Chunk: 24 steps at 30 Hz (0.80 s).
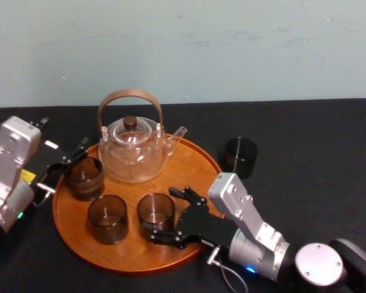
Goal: Pick up the glass from the table and place it on the tray.
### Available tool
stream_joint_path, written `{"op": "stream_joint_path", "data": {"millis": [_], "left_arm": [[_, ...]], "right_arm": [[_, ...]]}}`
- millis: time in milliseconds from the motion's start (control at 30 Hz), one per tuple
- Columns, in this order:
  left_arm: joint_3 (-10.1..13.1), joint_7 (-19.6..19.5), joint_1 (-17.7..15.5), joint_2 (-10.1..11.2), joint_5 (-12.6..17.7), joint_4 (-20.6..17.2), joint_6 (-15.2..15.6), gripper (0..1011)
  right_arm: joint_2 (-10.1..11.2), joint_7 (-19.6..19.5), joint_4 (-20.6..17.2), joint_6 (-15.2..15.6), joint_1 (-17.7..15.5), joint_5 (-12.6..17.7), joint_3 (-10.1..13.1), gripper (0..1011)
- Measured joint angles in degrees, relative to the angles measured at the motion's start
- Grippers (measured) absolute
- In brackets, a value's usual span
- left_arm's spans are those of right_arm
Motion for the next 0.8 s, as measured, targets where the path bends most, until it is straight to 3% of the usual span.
{"op": "stream_joint_path", "data": {"millis": [500,800], "left_arm": [[0.0,0.0,0.0,0.0,0.0,0.0,0.0,1001],[0.0,0.0,0.0,0.0,0.0,0.0,0.0,1002]], "right_arm": [[3.6,-0.7,-7.6,-2.1,-4.6,1.4,2.7,1002],[6.2,-1.9,-11.4,-3.8,-9.1,3.6,6.7,1002]]}}
